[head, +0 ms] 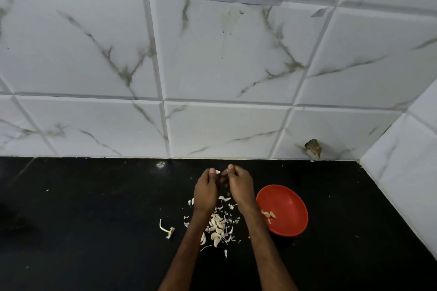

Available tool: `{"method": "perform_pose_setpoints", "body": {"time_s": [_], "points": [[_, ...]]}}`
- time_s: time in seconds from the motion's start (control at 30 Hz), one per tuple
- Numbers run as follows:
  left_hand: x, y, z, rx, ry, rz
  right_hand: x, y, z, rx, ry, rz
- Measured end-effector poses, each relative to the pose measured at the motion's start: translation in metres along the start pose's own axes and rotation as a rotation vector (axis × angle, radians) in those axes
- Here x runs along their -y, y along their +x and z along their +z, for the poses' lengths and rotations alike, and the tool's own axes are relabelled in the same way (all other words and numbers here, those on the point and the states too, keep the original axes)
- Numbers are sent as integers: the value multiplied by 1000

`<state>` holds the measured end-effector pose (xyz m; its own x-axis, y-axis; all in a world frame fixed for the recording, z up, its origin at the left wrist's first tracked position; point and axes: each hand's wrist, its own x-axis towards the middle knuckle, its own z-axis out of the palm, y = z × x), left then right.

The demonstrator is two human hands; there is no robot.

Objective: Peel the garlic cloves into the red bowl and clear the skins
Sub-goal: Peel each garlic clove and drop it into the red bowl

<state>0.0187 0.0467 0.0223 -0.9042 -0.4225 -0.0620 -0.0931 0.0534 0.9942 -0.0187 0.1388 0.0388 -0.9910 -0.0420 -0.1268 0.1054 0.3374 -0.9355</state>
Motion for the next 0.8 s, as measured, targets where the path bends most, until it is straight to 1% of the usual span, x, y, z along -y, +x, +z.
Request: {"method": "perform_pose_setpoints", "body": {"time_s": [0.1, 0.23, 0.3, 0.43, 0.53, 0.7, 0.8], "points": [[2, 3, 0, -2, -1, 3, 0, 1, -9, 83, -39, -65], [5, 4, -2, 2, 119, 67, 8, 2, -12, 155, -45, -72], [6, 5, -5, -3, 216, 117, 10, 2, -12, 174, -78, -94], [7, 5, -11, 16, 492, 218, 11, 0, -13, 174, -233, -153], [8, 4, -12, 29, 621, 288, 10, 0, -12, 197, -287, -144], [11, 4, -12, 47, 668, 291, 4, 2, -13, 266, -344, -118], [13, 5, -12, 56, 630, 271, -1, 4, -14, 312, -371, -129]]}}
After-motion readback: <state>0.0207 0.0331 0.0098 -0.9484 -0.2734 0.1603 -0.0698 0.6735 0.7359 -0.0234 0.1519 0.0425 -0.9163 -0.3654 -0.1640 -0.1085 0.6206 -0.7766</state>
